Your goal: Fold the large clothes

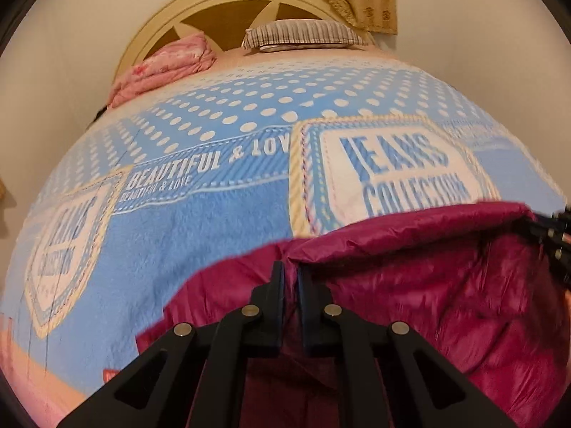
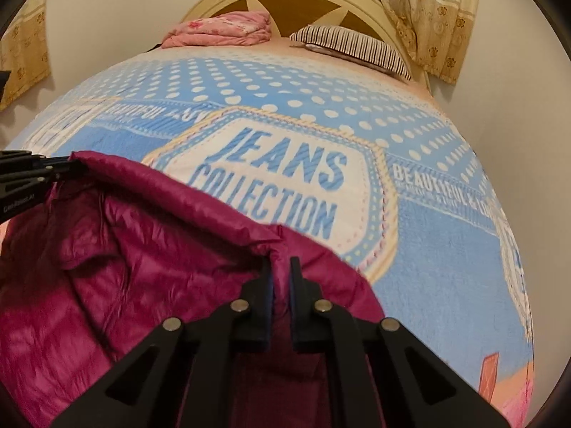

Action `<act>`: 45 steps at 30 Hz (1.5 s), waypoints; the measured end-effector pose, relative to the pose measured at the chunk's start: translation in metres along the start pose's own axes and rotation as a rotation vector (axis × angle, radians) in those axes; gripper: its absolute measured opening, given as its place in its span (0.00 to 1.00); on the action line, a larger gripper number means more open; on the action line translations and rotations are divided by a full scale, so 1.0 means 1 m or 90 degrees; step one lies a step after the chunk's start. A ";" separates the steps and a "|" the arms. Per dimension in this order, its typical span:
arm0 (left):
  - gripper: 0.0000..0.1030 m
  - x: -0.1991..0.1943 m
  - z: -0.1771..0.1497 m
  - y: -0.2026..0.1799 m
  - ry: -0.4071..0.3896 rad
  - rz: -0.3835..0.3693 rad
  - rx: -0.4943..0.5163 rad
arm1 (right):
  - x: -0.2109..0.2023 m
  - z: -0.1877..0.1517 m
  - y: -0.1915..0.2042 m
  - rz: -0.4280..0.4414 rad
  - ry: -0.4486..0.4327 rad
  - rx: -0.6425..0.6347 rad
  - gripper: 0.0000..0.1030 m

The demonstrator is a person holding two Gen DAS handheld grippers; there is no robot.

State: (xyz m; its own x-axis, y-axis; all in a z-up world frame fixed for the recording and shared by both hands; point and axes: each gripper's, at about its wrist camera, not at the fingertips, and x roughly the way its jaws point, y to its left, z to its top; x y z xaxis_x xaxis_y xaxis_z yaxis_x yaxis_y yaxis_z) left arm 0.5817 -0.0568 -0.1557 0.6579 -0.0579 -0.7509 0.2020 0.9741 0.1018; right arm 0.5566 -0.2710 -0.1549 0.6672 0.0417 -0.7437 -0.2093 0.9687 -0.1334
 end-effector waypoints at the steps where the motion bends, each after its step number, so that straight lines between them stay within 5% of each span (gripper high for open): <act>1: 0.06 0.000 -0.007 -0.003 0.001 0.003 0.008 | 0.000 -0.004 0.001 0.000 0.000 -0.002 0.08; 8: 0.06 0.018 -0.032 -0.014 0.025 0.008 0.023 | 0.019 -0.033 0.007 -0.026 0.038 -0.015 0.07; 18: 0.07 0.010 -0.039 -0.023 -0.003 0.034 0.061 | 0.029 -0.042 0.014 -0.057 0.058 -0.052 0.09; 19: 0.07 0.002 -0.036 -0.021 -0.004 0.034 0.063 | 0.026 -0.041 0.014 -0.055 0.058 -0.053 0.12; 21: 0.09 -0.017 -0.030 -0.018 -0.010 0.032 0.066 | 0.016 -0.041 0.009 -0.052 0.068 -0.059 0.42; 24: 0.26 -0.051 -0.025 -0.008 -0.045 0.038 0.077 | -0.006 -0.041 -0.004 -0.044 0.064 -0.059 0.70; 26: 0.82 -0.068 -0.022 0.003 -0.076 0.047 0.066 | -0.019 -0.042 -0.011 -0.041 0.063 -0.063 0.70; 27: 0.91 -0.077 -0.019 0.013 -0.101 0.065 0.046 | -0.025 -0.041 -0.013 -0.043 0.064 -0.066 0.70; 30: 0.94 -0.083 -0.001 0.029 -0.148 0.080 -0.011 | -0.036 -0.030 -0.023 -0.057 0.042 -0.034 0.70; 37: 0.94 -0.031 0.045 0.004 -0.093 0.116 -0.070 | -0.020 0.024 -0.030 0.030 -0.014 0.183 0.69; 45: 0.94 0.022 -0.004 -0.035 -0.015 0.136 0.006 | 0.029 0.007 0.017 0.069 0.025 0.170 0.67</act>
State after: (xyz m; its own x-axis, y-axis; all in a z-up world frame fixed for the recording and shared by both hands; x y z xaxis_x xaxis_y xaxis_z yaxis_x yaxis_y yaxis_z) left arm 0.5861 -0.0912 -0.1779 0.7037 0.1446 -0.6956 0.0625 0.9627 0.2634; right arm 0.5775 -0.2519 -0.1743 0.6224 0.1446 -0.7693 -0.0788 0.9894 0.1222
